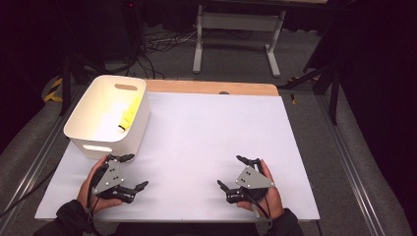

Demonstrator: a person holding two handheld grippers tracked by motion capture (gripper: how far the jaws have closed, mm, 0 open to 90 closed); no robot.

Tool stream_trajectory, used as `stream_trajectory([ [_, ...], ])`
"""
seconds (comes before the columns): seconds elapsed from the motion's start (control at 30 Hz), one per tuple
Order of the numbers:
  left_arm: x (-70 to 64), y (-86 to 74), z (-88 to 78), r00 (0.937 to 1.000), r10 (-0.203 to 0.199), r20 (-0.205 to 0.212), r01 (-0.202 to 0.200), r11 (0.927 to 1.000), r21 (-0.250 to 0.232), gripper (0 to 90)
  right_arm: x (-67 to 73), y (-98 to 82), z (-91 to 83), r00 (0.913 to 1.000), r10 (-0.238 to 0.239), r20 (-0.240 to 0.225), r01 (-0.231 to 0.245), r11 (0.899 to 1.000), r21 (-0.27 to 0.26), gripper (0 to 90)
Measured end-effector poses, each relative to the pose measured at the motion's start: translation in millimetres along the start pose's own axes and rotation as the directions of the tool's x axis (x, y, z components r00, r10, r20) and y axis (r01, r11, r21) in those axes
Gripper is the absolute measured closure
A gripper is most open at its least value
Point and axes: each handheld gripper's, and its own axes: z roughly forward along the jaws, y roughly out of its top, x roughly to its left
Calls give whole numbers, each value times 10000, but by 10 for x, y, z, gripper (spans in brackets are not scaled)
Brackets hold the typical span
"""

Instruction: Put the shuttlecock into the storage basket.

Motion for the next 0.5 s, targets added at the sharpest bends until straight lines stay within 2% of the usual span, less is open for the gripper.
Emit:
stream_trajectory([
  [0.17,-2,-58,-62,9995,-193,-264,196,9998,101,59,-3,-23,-23,9999,92,63,-92,10000,-3,65],
  [0.4,24,-146,-164,9975,-653,-269,655,9978,68,59,-27,-43,-32,9997,237,101,-236,9997,-67,65],
  [0.5,39,-165,-182,9974,-662,-296,665,9977,113,59,-27,-43,-37,9997,200,111,-199,9998,-73,65],
])
